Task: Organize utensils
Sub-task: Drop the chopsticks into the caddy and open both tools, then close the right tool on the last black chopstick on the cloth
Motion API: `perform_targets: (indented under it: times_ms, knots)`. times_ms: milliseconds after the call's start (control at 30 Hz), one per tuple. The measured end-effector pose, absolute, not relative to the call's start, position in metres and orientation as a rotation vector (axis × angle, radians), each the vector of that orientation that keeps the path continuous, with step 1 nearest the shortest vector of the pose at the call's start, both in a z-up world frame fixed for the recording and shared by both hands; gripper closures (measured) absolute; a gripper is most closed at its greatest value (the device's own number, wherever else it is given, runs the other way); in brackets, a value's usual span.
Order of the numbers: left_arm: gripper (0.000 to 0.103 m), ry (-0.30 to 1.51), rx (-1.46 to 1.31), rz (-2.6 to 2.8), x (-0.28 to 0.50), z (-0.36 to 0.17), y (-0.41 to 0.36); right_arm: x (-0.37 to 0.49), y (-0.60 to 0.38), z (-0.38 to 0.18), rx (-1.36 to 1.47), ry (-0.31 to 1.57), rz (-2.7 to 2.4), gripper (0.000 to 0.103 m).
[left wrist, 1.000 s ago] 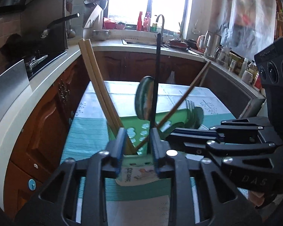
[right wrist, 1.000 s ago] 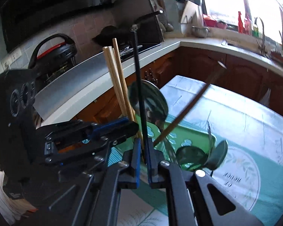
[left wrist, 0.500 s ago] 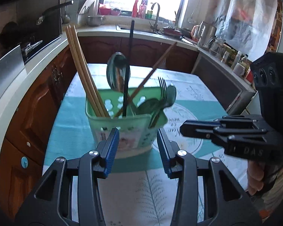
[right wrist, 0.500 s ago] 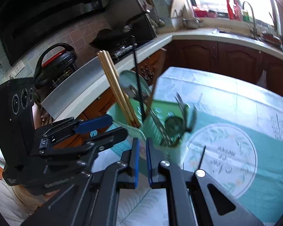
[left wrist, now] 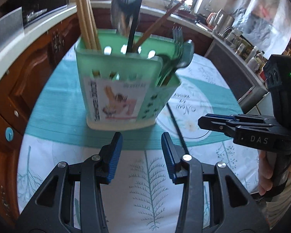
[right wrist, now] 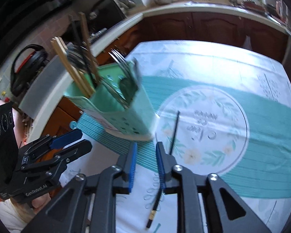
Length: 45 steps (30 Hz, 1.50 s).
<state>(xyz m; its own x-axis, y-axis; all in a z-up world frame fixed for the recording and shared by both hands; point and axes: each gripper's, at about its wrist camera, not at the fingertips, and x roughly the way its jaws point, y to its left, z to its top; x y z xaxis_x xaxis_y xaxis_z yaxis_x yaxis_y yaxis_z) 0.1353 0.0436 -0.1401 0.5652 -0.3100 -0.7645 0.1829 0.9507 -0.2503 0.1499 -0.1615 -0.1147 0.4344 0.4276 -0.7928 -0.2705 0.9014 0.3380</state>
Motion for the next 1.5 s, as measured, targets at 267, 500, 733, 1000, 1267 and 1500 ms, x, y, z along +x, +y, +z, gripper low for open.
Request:
perform_targets:
  times_ms: [267, 500, 733, 1000, 1267, 1500]
  knots:
    - [0.065, 0.990, -0.168, -0.278, 0.138, -0.174, 0.035, 0.160, -0.165, -0.150, 0.129, 1.168, 0.347, 0.081]
    - [0.065, 1.017, -0.183, -0.287, 0.143, -0.189, 0.031, 0.185, -0.164, -0.172, 0.138, 1.284, 0.282, 0.081]
    - [0.065, 1.032, -0.208, -0.302, 0.146, -0.195, 0.034, 0.205, -0.155, -0.180, 0.125, 1.366, 0.265, 0.081]
    - [0.065, 1.030, -0.236, -0.311, 0.147, -0.195, 0.043, 0.219, -0.138, -0.192, 0.078, 1.465, 0.244, 0.081]
    - [0.065, 1.029, -0.256, -0.304, 0.148, -0.195, 0.056, 0.217, -0.102, -0.198, -0.109, 1.464, 0.201, 0.086]
    - [0.065, 1.022, -0.234, -0.299, 0.143, -0.192, 0.053, 0.202, -0.081, -0.204, -0.203, 1.443, 0.209, 0.098]
